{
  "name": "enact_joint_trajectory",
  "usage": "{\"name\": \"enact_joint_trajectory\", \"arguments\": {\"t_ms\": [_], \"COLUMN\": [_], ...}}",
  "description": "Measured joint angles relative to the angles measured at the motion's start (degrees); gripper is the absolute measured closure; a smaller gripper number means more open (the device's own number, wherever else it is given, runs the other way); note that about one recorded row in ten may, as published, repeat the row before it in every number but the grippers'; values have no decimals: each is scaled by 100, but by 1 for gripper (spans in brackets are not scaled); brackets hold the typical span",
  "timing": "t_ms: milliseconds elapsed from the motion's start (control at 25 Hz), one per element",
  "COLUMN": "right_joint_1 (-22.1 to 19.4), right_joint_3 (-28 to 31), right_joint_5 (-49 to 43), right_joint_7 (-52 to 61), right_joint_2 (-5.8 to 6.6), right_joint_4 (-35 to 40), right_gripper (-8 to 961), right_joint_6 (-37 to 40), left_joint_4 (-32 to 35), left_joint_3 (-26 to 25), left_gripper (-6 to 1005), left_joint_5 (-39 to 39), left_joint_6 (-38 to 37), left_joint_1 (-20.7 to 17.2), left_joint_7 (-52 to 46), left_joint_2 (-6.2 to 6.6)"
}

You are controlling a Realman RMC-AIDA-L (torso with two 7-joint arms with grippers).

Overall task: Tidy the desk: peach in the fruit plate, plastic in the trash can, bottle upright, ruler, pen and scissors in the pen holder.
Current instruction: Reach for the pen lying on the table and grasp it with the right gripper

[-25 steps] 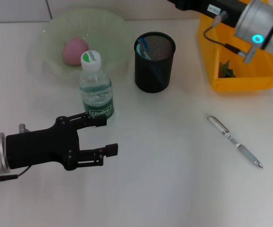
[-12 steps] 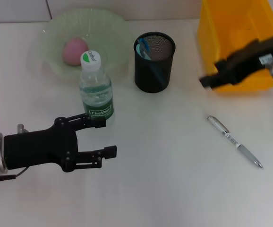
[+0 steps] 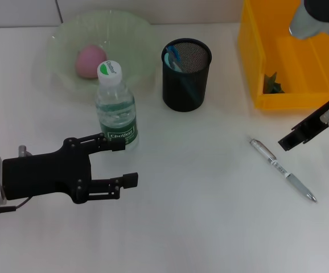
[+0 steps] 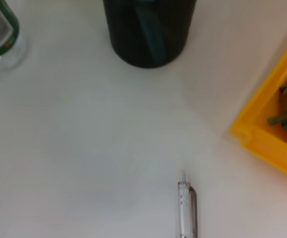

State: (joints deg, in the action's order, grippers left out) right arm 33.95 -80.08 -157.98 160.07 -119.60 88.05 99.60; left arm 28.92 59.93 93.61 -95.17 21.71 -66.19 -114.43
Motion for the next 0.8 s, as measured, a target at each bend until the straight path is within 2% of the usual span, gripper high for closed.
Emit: {"name": "enact_joint_trajectory", "arguments": {"t_ms": [200,640,800], "right_joint_1": [-17,-50,-76], "right_joint_3": [-112,-553,-564], "right_joint_5": [26,46,181], "right_joint_7": [19,44,33], "right_joint_2": [-3,-10,-10], "right_joint_4": [-550,-1139,-1272], "right_gripper": [410,453,561], "right_joint_6": [-368,-877,-988], "left_joint_4": [0,-6,-8], "left_joint_3": [15,16,27], "left_gripper": [167,167,167], "left_joint_5": [0,8,9], "left_joint_6": [37,177,209], "left_joint_1": [8,18,14], "left_joint_7": [18,36,37], "left_joint_2": [3,-16,-27]}}
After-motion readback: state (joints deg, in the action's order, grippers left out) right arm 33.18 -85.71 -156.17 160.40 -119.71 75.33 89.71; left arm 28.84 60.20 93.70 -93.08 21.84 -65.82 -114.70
